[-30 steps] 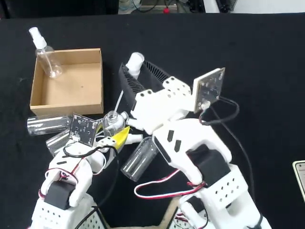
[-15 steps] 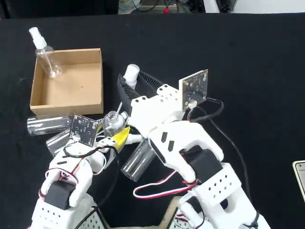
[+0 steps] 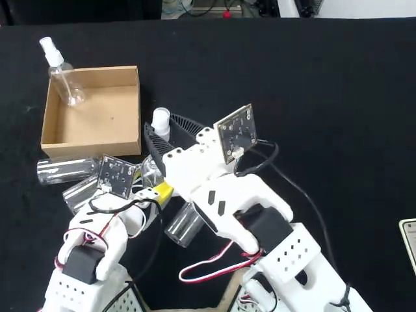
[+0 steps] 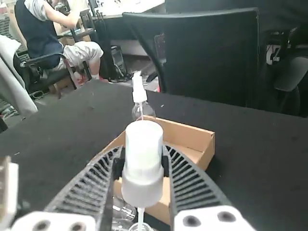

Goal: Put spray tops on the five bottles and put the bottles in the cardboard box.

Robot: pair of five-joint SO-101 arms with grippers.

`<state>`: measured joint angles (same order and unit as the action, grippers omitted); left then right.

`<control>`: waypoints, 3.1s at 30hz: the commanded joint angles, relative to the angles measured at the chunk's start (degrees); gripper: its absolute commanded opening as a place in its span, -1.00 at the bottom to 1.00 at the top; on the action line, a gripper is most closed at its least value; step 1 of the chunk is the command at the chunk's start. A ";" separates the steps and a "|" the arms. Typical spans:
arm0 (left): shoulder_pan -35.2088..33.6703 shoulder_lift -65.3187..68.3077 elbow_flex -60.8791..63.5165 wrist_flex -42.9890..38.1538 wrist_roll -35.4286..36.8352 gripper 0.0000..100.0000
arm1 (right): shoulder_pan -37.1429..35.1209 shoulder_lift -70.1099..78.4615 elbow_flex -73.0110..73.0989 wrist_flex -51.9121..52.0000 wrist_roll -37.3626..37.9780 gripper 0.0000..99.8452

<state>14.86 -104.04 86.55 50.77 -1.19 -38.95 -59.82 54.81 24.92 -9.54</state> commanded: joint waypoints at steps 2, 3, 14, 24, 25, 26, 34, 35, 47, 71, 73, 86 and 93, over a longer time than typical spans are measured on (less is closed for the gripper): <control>0.22 -0.44 -0.13 -2.55 -0.53 -0.57 | -0.70 -1.80 1.36 0.35 2.37 -0.92; 0.13 -0.44 -0.13 -2.55 -0.53 -0.57 | -0.70 -1.80 1.54 0.35 2.99 -0.92; 0.48 -0.44 -0.66 -2.11 -0.53 -0.57 | -4.40 -1.80 7.25 -0.09 7.38 -0.92; 0.48 -0.44 -0.31 -2.11 -0.53 -0.57 | -4.22 -1.80 10.42 -2.11 7.38 -0.92; 0.48 -0.44 -0.22 -2.11 -0.53 -0.57 | -4.13 -1.80 10.42 -2.11 7.38 -0.92; 0.48 -0.44 -0.22 -2.11 -0.53 -0.57 | -4.13 -1.80 10.42 -2.11 7.38 -0.92; 0.48 -0.44 -0.22 -2.11 -0.53 -0.57 | -4.40 -1.80 10.42 -2.11 7.38 -0.92; 0.48 -0.44 -0.22 -2.11 -0.53 -0.57 | -4.40 -1.80 10.42 -2.11 7.38 -0.92; 0.48 -0.44 -0.22 -2.11 -0.53 -0.57 | -4.48 -1.80 9.89 0.26 7.38 -0.91; 0.13 -0.44 -0.22 -2.20 -0.53 -0.57 | -6.24 -9.89 9.54 2.81 7.38 -0.68; 0.04 -0.44 -0.31 -2.20 -0.53 -0.57 | -6.15 -14.81 9.45 4.57 7.38 -0.68; -0.04 -0.44 -0.75 -2.55 -0.53 -0.57 | 13.36 -30.02 9.89 8.18 6.95 -0.92; -0.13 -0.44 -3.38 -2.55 -0.62 -0.57 | 23.91 -22.99 17.45 9.67 7.03 -0.91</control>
<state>14.68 -103.96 87.25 49.80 -1.19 -19.43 -85.76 70.11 34.24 -2.68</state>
